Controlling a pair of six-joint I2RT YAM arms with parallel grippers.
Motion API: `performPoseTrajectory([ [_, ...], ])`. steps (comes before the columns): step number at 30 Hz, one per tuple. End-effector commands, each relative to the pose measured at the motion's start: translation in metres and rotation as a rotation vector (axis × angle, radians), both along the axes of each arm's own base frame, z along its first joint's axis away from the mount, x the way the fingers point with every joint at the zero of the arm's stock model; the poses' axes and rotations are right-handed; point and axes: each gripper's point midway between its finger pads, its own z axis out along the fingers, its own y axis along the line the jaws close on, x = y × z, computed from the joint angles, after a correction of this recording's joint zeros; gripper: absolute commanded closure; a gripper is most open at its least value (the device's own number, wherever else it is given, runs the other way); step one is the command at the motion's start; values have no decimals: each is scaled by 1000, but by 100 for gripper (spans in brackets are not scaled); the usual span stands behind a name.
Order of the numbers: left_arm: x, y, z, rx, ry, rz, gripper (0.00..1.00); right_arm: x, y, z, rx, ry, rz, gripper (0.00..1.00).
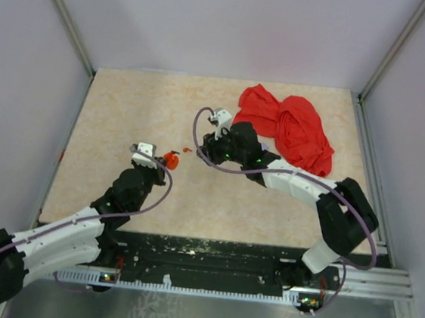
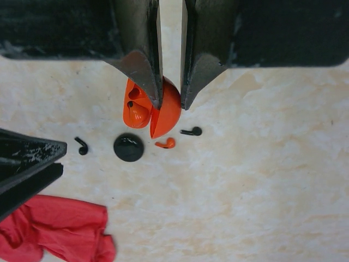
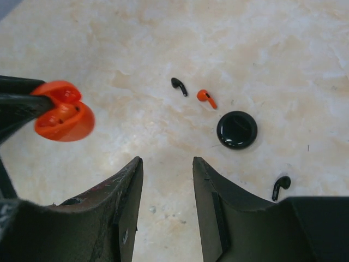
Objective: Insert the wireless bluetooth earbuds into the charging case
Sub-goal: Move the earbud to the center of the board.
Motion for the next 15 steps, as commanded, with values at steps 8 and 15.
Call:
performPoseTrajectory([
  [8, 12, 33, -15, -56, 106, 109, 100, 65, 37, -47, -169, -27, 30, 58],
  [15, 11, 36, -14, -68, 90, 112, 100, 89, 57, -70, -233, -34, 60, 57],
])
